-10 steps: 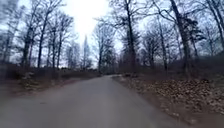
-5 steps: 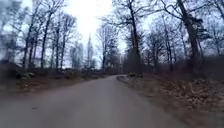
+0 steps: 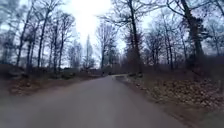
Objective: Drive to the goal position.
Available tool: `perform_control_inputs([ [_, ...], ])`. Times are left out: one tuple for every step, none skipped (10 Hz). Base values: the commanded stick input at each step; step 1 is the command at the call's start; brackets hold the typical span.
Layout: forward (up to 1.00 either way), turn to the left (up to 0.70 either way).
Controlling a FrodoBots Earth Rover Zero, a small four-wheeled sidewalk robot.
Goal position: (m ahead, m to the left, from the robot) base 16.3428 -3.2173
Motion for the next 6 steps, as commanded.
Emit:
perform_control_inputs([
  [1.0, 0.0],
  [1.0, 0.0],
  [1.0, 0.0],
  [1.0, 0.0],
  [1.0, 0.0],
  [1.0, 0.1],
])
